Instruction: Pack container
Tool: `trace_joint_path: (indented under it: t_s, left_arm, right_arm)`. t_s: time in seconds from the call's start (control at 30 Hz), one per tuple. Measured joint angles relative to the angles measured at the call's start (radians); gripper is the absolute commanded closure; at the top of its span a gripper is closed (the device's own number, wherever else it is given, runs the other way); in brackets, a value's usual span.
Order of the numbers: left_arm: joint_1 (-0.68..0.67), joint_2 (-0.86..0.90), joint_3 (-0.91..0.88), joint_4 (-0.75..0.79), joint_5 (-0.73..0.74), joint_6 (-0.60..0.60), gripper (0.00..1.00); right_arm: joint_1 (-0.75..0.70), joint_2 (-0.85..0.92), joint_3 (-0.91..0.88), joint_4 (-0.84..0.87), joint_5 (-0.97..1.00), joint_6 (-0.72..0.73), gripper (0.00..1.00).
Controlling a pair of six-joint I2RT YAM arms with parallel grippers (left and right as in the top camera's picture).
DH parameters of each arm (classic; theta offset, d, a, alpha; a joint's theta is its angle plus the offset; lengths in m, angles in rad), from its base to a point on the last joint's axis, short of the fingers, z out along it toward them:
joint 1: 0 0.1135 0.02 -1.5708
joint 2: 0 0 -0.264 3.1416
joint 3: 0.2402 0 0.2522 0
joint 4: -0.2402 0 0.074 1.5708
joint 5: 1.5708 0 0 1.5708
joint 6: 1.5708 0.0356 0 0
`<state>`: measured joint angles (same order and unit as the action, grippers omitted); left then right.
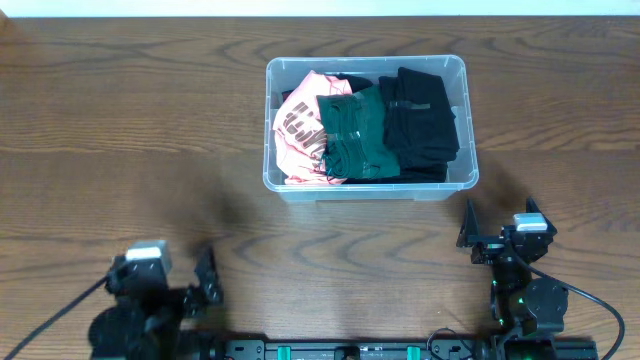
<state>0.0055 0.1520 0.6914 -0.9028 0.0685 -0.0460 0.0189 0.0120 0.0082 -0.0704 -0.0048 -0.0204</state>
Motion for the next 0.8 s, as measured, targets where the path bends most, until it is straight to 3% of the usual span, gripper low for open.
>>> trace_joint_path:
  t_s: [0.27, 0.63, 0.8]
  left_arm:
    - [0.000, -0.135, -0.331, 0.410, 0.000, 0.048, 0.02]
    - [0.000, -0.142, -0.632, 0.943, 0.000, 0.096, 0.02]
    - [0.000, -0.142, -0.686, 0.939, 0.000, 0.103, 0.02]
  right_arm:
    - [0.010, 0.000, 0.000, 0.000, -0.002, -0.003, 0.01]
    - [0.011, 0.000, 0.000, 0.000, -0.003, -0.003, 0.01]
    - [0.011, 0.000, 0.000, 0.000, -0.003, -0.003, 0.01]
